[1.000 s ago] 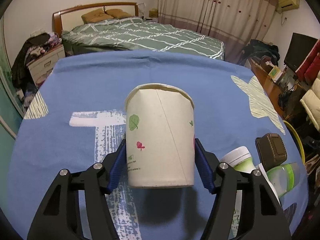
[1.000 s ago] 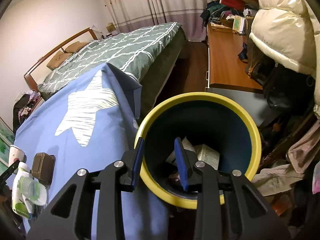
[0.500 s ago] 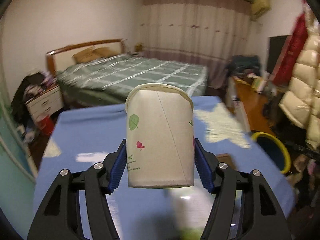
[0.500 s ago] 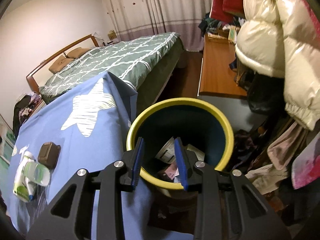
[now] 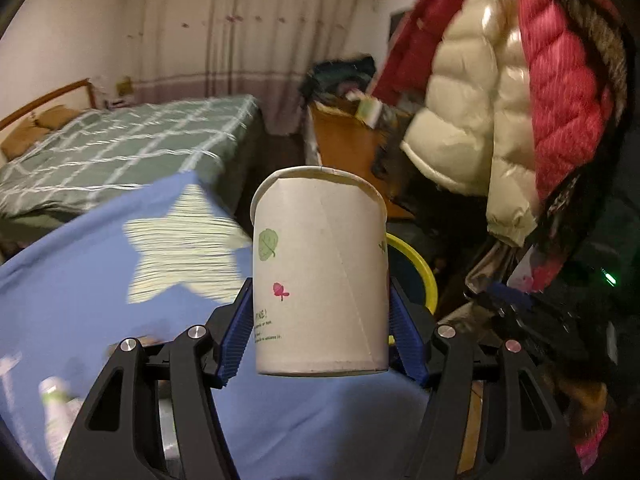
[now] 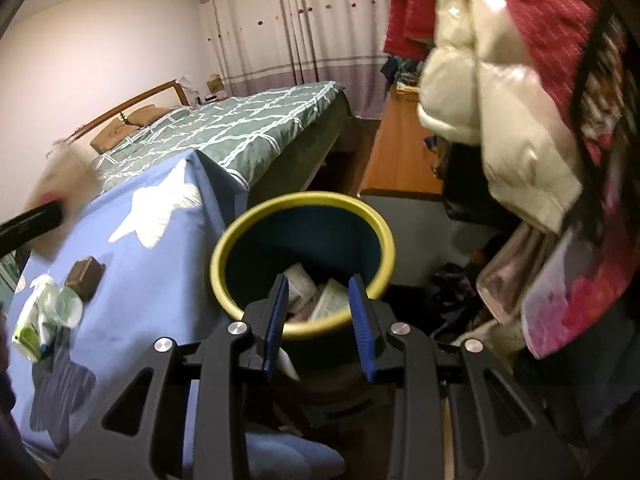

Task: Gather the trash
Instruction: 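Carry the paper cup over the bin and open the left gripper, then grasp the clear green-lidded jar with the right gripper and lift it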

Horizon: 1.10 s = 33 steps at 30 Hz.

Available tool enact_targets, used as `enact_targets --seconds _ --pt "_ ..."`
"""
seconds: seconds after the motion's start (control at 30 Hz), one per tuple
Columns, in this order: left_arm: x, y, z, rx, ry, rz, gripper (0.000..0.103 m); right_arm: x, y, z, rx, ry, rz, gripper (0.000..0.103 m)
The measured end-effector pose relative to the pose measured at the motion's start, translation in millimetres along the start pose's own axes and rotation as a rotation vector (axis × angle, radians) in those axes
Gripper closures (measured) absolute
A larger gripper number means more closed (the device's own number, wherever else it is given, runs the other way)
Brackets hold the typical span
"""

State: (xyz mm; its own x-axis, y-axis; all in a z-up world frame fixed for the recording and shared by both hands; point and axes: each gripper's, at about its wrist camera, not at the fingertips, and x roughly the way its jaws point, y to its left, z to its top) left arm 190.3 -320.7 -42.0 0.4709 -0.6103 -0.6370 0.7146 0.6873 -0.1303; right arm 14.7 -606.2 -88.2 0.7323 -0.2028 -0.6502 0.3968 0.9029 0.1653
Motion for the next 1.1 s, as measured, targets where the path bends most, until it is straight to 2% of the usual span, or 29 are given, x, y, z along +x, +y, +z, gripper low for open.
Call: enact_targets --seconds 0.1,0.27,0.43,0.47,0.5,0.53,0.63,0.7,0.83,0.93,1.1 --pt "48.6 -22.1 10.7 -0.009 0.069 -0.043 0.04 -6.0 -18.0 -7.9 0.032 -0.009 -0.009 0.073" --pt "115.8 -55.4 23.2 0.023 0.134 -0.023 0.04 -8.7 -39.4 -10.4 0.079 -0.026 -0.005 0.068" --pt "157.5 -71.4 26.8 0.027 0.172 -0.013 0.037 -6.4 -48.6 -14.3 0.105 -0.023 0.009 0.068" --pt "162.8 -72.0 26.9 0.026 0.182 -0.002 0.034 -6.8 -49.0 -14.9 0.107 -0.023 0.011 0.068" --pt "165.0 -71.6 27.0 0.02 0.185 0.01 0.022 -6.9 -49.2 -15.1 0.11 -0.024 0.013 0.068" --pt "164.8 -71.3 27.2 0.012 0.179 0.016 0.016 -8.2 -48.8 -15.4 0.111 -0.024 0.013 0.068" --pt "142.2 -61.8 31.3 -0.023 0.129 0.024 0.008 -8.8 -47.9 -14.8 0.111 -0.027 0.016 0.067" --pt "121.4 -52.5 34.5 -0.043 0.098 0.023 0.008 -7.5 -45.3 -14.9 0.108 -0.024 0.016 0.067" --pt "59.8 -28.2 36.8 -0.067 0.0 0.023 0.005 -5.5 -36.2 -15.1 0.097 -0.016 0.025 0.067" --pt "8.7 -3.0 32.6 -0.077 -0.084 0.062 0.005 -4.8 -24.4 -14.3 0.074 -0.01 0.038 0.067" --pt "-75.9 60.0 8.0 -0.122 -0.188 0.197 0.005 -0.4 3.6 -11.4 0.019 0.008 0.071 0.065"
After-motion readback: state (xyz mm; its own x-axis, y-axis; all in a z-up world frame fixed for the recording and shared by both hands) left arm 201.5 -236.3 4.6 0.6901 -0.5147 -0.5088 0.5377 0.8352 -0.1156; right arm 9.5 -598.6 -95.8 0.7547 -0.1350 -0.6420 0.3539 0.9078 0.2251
